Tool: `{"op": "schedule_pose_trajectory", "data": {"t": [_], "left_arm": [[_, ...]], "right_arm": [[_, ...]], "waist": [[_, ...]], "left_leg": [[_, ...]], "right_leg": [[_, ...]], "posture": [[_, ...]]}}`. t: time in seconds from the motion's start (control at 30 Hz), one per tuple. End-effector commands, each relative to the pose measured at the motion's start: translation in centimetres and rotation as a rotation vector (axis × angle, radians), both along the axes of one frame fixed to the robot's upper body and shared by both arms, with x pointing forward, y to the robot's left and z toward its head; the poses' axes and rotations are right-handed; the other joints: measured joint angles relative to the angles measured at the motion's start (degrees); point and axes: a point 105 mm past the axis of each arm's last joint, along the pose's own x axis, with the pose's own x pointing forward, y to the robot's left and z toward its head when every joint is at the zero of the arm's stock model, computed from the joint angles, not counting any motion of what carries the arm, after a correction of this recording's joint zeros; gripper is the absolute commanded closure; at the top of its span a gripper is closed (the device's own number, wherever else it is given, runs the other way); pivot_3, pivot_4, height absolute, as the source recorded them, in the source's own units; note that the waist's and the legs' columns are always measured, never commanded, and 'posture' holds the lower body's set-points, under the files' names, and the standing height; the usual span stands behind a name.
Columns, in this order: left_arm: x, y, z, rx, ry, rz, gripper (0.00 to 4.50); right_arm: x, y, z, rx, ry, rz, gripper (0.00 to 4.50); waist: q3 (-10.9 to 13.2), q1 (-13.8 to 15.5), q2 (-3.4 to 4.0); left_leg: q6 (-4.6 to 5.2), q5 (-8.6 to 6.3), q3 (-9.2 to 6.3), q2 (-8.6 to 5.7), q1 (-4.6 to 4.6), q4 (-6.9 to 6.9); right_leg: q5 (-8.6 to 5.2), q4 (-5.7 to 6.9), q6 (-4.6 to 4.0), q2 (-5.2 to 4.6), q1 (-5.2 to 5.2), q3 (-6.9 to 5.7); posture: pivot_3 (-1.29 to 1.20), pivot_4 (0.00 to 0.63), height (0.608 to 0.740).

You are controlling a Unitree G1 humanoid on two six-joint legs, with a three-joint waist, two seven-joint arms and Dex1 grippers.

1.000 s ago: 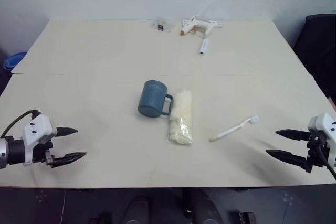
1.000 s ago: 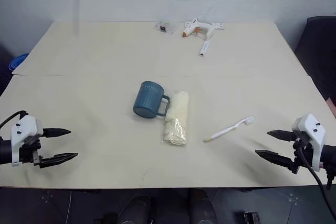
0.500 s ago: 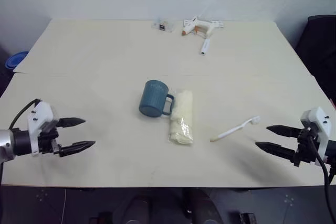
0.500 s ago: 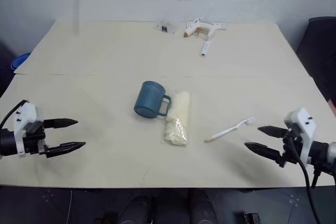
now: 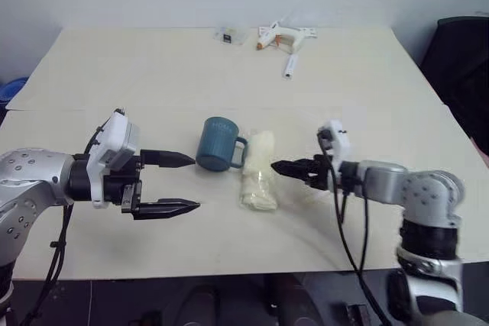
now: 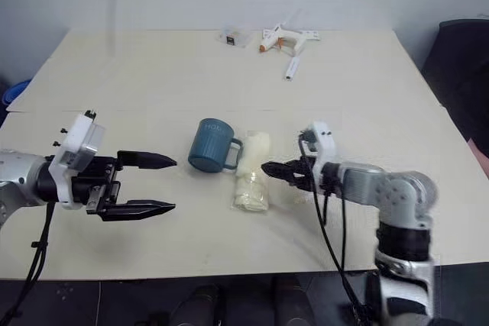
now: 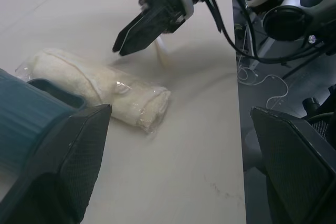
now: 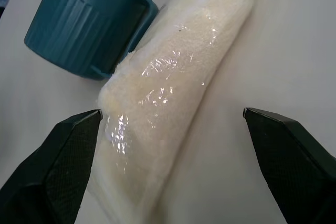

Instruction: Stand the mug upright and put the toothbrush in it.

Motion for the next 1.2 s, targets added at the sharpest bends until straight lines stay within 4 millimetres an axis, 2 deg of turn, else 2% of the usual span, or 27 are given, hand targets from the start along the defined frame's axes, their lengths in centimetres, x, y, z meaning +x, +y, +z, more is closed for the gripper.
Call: {"op": "schedule_pose_trajectory", "data": {"t": [0.03,0.17,0.3,0.33,0.43,0.6,0.7,0.77,0.83,0.93,1.03,1.1,1.17,1.2], "left_arm": [[-0.2,-0.3,0.4,0.018,-0.048,-0.008,0.0],[0.0,-0.4,0.4,0.021,-0.065,0.005,0.0],[0.2,-0.3,0.4,0.03,-0.079,0.015,0.0],[0.2,-0.3,0.4,0.032,-0.082,0.017,0.0],[0.3,-0.3,0.3,0.037,-0.092,0.025,0.0],[0.7,-0.2,0.4,0.034,-0.108,0.035,0.0],[0.8,-0.2,0.4,0.034,-0.112,0.037,0.0],[0.9,-0.3,0.3,0.033,-0.113,0.035,0.0],[1.1,-0.4,0.2,0.029,-0.114,0.031,0.0],[1.5,-0.8,0.3,0.013,-0.114,0.017,0.0],[1.8,-1.5,0.6,-0.015,-0.115,-0.011,0.0],[1.9,-2.4,0.9,-0.047,-0.109,-0.053,0.0],[2.1,-3.7,1.2,-0.079,-0.106,-0.117,0.0],[2.2,-4.2,1.2,-0.083,-0.11,-0.141,0.0]], "right_arm": [[0.3,0.5,-0.1,-0.014,0.016,0.01,0.01],[0.5,1.6,-1.0,-0.022,0.047,0.042,0.01],[0.7,3.1,-1.1,0.016,0.057,0.076,0.01],[0.8,3.3,-1.1,0.022,0.058,0.08,0.19],[1.1,3.7,-1.2,0.037,0.063,0.08,0.96],[1.4,3.7,-1.2,0.056,0.063,0.078,2.74],[1.4,3.4,-0.4,0.085,0.046,0.082,3.83],[1.1,3.3,0.8,0.111,-0.001,0.112,4.45],[1.0,2.6,2.1,0.122,-0.038,0.118,4.48],[1.6,0.1,3.8,0.098,-0.106,0.039,4.48],[2.2,-4.6,6.2,0.076,-0.178,-0.124,4.48],[1.6,-9.6,7.7,0.052,-0.214,-0.277,4.48],[-0.4,-15.4,8.7,-0.006,-0.23,-0.453,4.48],[-1.4,-17.2,8.8,-0.028,-0.226,-0.514,4.48]], "waist": [[0.01,0.04,0.01],[0.0,-0.05,0.0],[0.0,-0.66,0.0],[0.0,-0.83,0.0],[0.0,-1.23,0.01],[0.0,-1.35,0.01],[0.0,-1.35,0.01],[0.01,-1.34,0.03],[0.03,-1.33,0.05],[0.04,-1.14,0.07],[0.04,-0.38,0.07],[0.04,0.15,0.08],[0.11,0.94,0.18],[0.1,1.5,0.19]], "left_leg": [[0.01,-0.01,0.0,0.0,-0.02,-0.01],[0.04,-0.02,0.0,-0.02,0.04,0.04],[0.04,-0.01,0.02,0.01,0.13,0.03],[0.04,-0.01,0.02,0.03,0.14,0.03],[0.04,-0.01,-0.01,0.04,0.12,0.0],[0.04,-0.01,-0.03,0.02,0.06,-0.01],[0.04,-0.02,-0.04,0.02,0.07,-0.02],[0.04,-0.02,-0.04,0.02,0.06,-0.02],[0.04,-0.02,-0.04,0.02,0.04,-0.02],[0.05,-0.02,-0.04,0.01,0.01,-0.01],[0.05,-0.02,-0.06,-0.03,-0.01,0.0],[0.06,-0.03,-0.04,-0.04,-0.03,0.0],[0.07,-0.02,0.06,-0.1,-0.13,0.01],[0.07,-0.02,0.11,-0.11,-0.17,0.01]], "right_leg": [[0.0,-0.03,0.0,0.0,0.0,-0.01],[0.01,-0.04,0.02,0.01,0.08,-0.04],[0.01,-0.01,0.02,0.08,0.11,-0.02],[0.0,0.0,0.01,0.09,0.11,-0.01],[0.0,0.04,0.0,0.1,0.1,-0.04],[0.0,-0.01,0.0,0.06,0.09,-0.05],[0.0,-0.02,0.0,0.06,0.09,-0.05],[0.0,-0.03,0.0,0.06,0.09,-0.05],[0.0,-0.03,0.0,0.06,0.08,-0.06],[0.01,-0.05,0.01,0.04,0.08,-0.06],[0.01,-0.09,0.03,0.0,0.09,-0.08],[0.02,-0.13,0.03,0.01,0.09,-0.1],[0.02,-0.21,0.03,-0.01,0.12,-0.19],[0.02,-0.25,0.04,-0.02,0.13,-0.23]], "posture": [[0.0,0.15,0.74],[0.0,0.15,0.74],[0.0,0.15,0.74],[0.0,0.15,0.74],[0.0,0.15,0.74],[0.0,0.15,0.74],[0.0,0.15,0.74],[0.0,0.15,0.74],[0.0,0.15,0.74],[0.0,0.15,0.74],[0.0,0.15,0.74],[0.0,0.15,0.74],[0.0,0.15,0.74],[0.0,0.15,0.74]]}}
